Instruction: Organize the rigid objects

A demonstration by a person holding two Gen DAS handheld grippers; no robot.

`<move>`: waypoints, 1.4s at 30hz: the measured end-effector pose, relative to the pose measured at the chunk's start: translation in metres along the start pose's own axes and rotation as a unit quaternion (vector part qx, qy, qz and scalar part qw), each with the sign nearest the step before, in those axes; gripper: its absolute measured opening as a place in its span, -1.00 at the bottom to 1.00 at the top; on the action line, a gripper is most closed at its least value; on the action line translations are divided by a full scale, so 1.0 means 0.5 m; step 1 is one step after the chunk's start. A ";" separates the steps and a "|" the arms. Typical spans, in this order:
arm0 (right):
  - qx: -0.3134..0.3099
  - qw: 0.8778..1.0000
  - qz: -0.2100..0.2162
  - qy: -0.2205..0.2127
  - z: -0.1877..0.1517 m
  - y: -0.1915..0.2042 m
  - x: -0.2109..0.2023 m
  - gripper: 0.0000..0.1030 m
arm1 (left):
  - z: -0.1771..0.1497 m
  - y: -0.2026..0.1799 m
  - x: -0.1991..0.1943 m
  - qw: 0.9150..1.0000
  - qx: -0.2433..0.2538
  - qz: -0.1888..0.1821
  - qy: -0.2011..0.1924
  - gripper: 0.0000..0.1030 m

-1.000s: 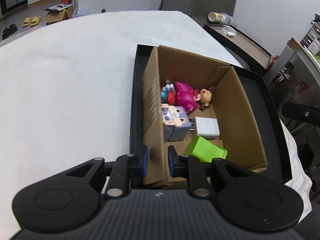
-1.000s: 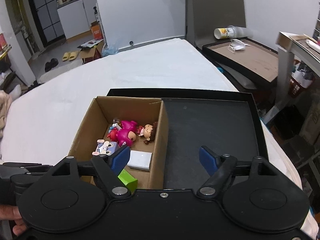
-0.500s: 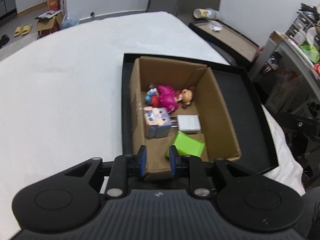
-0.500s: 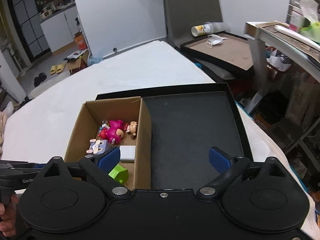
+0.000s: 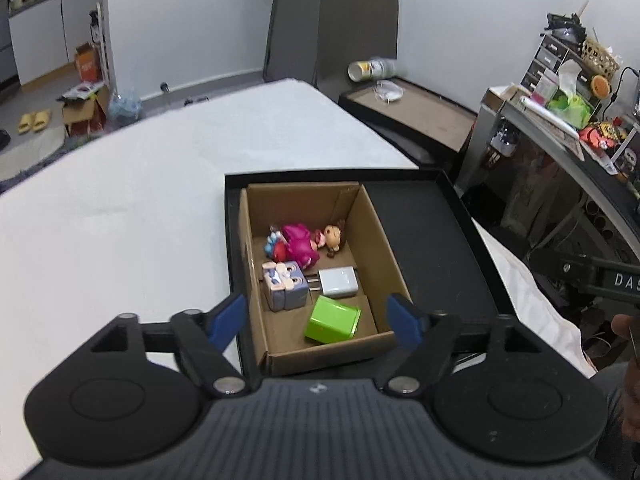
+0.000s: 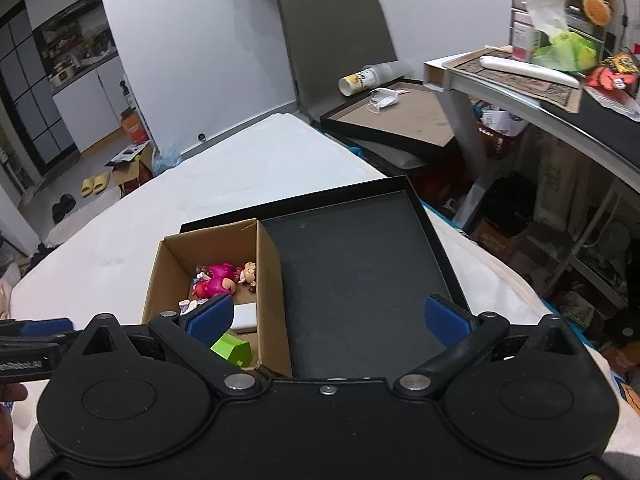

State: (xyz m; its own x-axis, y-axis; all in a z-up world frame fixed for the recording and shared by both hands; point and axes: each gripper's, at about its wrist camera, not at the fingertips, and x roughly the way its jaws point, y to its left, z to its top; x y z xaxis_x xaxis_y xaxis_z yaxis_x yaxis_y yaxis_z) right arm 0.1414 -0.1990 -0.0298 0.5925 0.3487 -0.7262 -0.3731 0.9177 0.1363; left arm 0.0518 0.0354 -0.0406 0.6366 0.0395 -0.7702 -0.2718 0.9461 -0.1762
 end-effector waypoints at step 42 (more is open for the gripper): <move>0.009 0.999 0.007 -0.051 -0.106 -0.012 -0.243 1.00 | -0.116 -0.122 -0.237 0.995 0.070 -0.030 -0.067 0.85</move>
State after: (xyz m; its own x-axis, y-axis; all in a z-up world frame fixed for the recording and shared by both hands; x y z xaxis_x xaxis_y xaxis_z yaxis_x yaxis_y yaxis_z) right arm 0.0338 -0.2570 0.0222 0.6575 0.3788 -0.6513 -0.3704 0.9153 0.1584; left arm -0.0489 -0.0457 0.0257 0.7414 0.0156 -0.6708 -0.1333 0.9832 -0.1245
